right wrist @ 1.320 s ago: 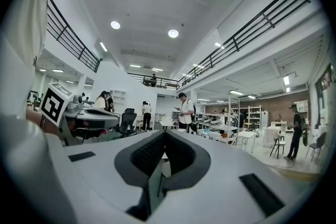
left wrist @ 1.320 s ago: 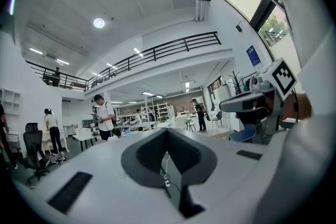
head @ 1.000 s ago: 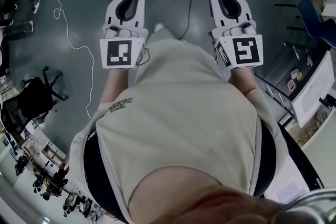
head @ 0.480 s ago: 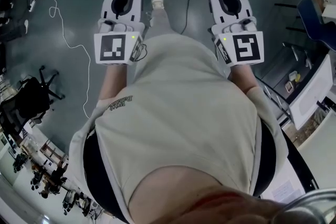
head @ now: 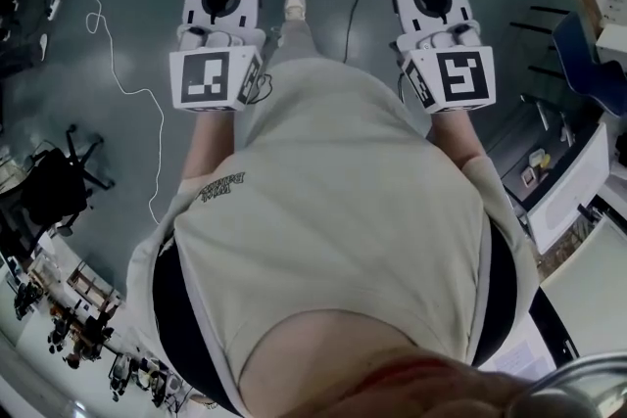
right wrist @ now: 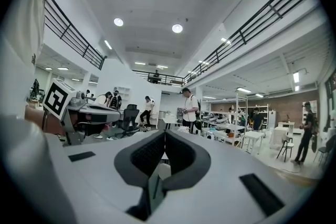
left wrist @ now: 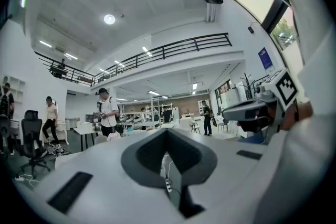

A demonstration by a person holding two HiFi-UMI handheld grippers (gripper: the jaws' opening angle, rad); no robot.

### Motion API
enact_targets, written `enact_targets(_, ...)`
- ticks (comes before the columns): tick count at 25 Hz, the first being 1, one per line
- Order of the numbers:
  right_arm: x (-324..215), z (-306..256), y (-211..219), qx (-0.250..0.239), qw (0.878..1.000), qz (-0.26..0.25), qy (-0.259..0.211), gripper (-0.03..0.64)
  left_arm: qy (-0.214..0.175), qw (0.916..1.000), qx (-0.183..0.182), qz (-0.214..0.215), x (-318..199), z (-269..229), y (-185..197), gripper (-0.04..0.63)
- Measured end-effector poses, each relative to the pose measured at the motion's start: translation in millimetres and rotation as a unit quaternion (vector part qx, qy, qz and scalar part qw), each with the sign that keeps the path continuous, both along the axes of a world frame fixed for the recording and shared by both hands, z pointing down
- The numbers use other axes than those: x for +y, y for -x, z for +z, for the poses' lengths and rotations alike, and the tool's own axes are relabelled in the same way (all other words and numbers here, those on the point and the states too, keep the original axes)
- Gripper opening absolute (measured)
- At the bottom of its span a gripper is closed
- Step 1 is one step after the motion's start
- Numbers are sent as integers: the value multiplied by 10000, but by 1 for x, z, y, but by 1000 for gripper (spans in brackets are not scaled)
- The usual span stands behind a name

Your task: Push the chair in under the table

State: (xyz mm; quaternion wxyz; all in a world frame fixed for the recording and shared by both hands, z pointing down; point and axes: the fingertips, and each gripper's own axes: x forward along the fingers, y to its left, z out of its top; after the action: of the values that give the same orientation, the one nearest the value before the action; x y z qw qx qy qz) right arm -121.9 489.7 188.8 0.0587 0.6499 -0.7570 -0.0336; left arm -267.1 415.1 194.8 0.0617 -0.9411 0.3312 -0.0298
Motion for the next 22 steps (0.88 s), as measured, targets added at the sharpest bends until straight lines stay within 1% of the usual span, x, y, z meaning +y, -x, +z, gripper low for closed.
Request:
enact_targets(5,-50,-9,-7,43,9999,110,-25,9,16,9999,-98,103,-50,-1,-10,11)
enact_targets(10,-101,-7,-25,-6,9996,251,161,9,88,9994,-189,258,-106,0,-30,11)
enact_targets(13,-137,-7,-29,-23,9992,307,257,9,134,9990,-244,342,-141,1,-37,11)
enact_targets(19,-210,-5,-32,-5,9985,316,440,9,421,9979,-243,420,-209,2,-48,11)
enact_targets(22,-246,-1,-35,-13,9980,308,548,9,436,9976,-301,455,-244,6,-54,11)
